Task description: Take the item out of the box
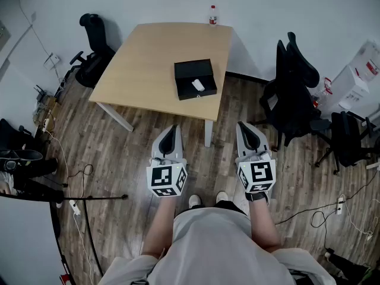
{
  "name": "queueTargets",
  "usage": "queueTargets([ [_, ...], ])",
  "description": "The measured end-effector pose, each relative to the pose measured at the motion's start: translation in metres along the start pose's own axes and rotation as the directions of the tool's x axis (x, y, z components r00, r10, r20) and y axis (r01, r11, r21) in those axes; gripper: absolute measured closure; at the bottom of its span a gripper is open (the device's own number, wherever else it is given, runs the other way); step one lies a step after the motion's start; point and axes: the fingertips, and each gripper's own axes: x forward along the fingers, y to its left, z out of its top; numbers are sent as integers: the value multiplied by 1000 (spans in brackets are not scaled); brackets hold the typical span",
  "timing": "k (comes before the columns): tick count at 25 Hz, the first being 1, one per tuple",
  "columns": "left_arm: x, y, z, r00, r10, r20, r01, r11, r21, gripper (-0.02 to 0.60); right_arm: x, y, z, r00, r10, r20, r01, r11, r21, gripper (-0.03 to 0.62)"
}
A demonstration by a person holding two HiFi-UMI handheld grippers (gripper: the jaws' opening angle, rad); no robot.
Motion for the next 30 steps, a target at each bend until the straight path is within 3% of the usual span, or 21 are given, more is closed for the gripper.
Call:
queueTargets([
  [12,-21,27,0,1000,-1,8,1,1000,-14,575,7,34,6,1000,8,6,-8,1000,5,582],
  [21,-44,62,3,999,31,23,-31,999,27,575,15,61,10,999,24,45,-27,997,69,582],
  [30,-63,72,-7,1000,2,30,-3,1000,17,574,11,96,-7,1000,26,-15,-25,997,76,582],
])
